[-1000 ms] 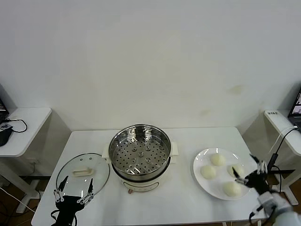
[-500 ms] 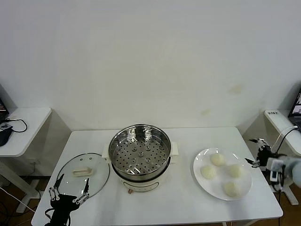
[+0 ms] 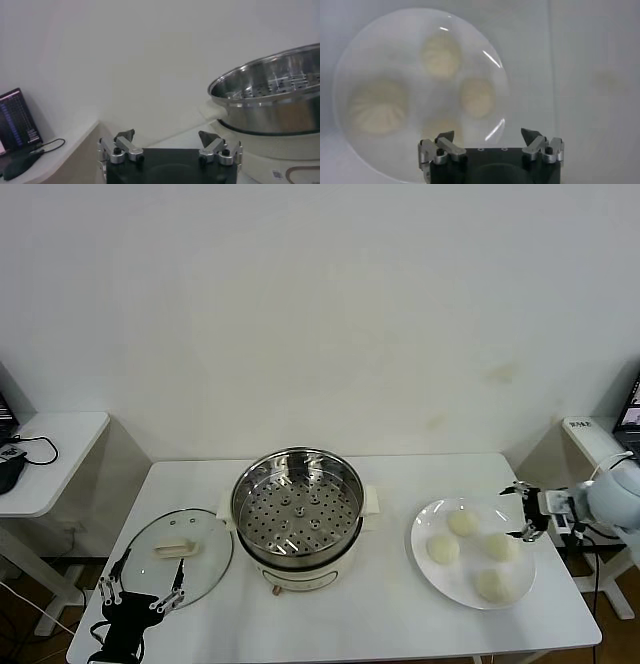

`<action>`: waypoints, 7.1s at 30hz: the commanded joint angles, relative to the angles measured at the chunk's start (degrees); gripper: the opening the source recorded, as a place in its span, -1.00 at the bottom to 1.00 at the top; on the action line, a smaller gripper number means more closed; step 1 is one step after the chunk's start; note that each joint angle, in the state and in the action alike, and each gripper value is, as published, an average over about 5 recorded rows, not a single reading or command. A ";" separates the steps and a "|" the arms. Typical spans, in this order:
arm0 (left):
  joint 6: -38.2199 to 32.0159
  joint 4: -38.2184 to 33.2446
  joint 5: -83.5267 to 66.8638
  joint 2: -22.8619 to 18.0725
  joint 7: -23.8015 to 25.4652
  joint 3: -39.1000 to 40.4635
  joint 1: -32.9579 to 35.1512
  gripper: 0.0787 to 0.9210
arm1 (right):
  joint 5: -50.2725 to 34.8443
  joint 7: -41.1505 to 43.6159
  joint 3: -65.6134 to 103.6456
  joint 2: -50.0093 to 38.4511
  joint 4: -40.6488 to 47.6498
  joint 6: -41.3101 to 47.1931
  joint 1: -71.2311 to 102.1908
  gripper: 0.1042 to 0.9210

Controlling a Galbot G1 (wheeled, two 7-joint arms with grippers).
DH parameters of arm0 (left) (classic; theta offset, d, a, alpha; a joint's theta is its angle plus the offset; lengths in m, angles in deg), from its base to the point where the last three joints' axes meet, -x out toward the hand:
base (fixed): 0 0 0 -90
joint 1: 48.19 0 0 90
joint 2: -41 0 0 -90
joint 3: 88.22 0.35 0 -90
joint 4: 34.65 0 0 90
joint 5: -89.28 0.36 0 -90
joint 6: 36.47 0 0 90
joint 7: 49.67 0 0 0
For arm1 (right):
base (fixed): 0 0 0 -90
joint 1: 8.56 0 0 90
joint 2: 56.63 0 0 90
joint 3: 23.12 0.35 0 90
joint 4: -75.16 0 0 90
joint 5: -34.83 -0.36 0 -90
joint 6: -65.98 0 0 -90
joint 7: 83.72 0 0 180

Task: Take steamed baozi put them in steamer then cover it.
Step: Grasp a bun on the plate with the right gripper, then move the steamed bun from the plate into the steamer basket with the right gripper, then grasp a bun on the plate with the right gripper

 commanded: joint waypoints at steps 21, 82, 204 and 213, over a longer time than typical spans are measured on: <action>0.27 1.62 0.13 0.21 0.68 -1.30 -1.40 0.77 | 3.96 2.27 -25.03 16.51 18.16 1.28 -19.30 0.76; 0.42 2.88 -3.52 5.52 1.11 -3.35 -4.73 0.77 | -27.73 -3.55 -60.22 37.44 3.83 -0.94 -65.19 0.34; 0.11 3.94 -3.13 5.52 1.70 -4.16 -4.83 0.77 | -3.29 -2.69 -36.36 11.12 0.49 13.98 -19.35 0.56; 0.08 3.47 -3.13 5.41 1.68 -4.17 -4.66 0.77 | -5.07 0.04 -37.77 10.79 -0.31 14.72 -22.97 0.28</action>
